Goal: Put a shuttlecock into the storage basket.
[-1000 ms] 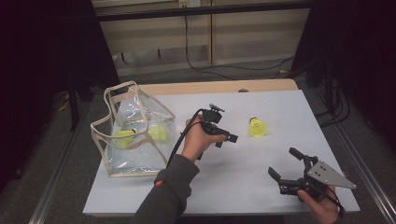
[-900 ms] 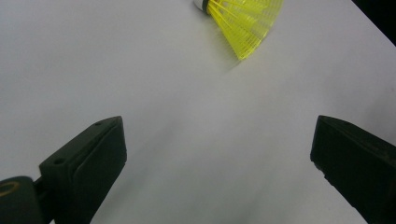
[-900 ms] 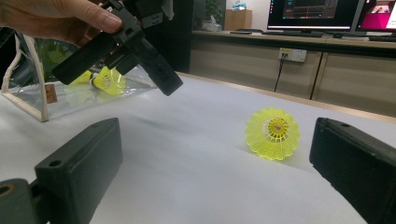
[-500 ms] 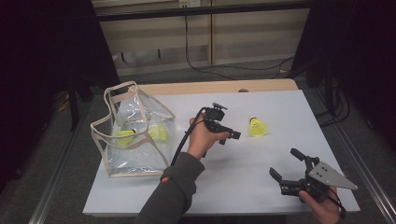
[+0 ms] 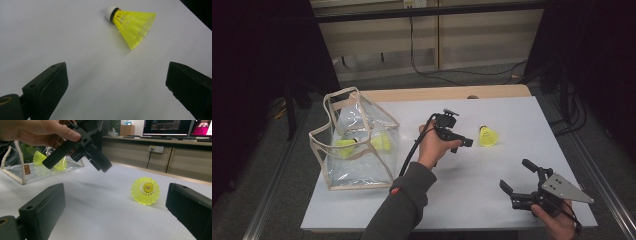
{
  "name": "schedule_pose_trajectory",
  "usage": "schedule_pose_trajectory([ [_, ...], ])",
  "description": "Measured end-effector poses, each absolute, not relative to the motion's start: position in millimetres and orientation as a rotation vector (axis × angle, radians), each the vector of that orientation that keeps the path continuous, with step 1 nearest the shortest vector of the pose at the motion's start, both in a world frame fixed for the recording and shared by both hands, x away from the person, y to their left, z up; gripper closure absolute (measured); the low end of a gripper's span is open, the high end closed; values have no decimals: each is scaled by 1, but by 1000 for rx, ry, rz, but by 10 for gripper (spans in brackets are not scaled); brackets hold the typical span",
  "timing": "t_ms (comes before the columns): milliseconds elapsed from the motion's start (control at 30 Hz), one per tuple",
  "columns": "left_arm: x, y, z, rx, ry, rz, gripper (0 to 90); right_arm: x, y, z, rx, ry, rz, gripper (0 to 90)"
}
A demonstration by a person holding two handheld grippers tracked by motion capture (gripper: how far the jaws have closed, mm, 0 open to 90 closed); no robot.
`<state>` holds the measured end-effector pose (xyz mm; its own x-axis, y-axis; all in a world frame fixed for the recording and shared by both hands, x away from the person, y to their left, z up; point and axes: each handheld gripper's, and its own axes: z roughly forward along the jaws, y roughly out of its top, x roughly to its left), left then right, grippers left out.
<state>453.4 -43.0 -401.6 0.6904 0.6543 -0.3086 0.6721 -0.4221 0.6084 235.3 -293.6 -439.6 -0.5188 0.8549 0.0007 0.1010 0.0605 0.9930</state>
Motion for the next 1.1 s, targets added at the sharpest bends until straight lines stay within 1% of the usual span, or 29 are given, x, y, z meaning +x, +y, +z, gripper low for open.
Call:
schedule_pose_trajectory([
  [367, 456, -50, -407, 2157, 1012, -22, 55, 235, -294, -439, 963, 1702, 1521, 23],
  [433, 456, -52, -408, 2159, 1008, -1, 56, 235, -294, -439, 961, 1708, 1519, 23],
  [1100, 461, -66, -423, 2136, 1003, 47, 74, 237, -293, -439, 956, 1709, 1522, 23],
])
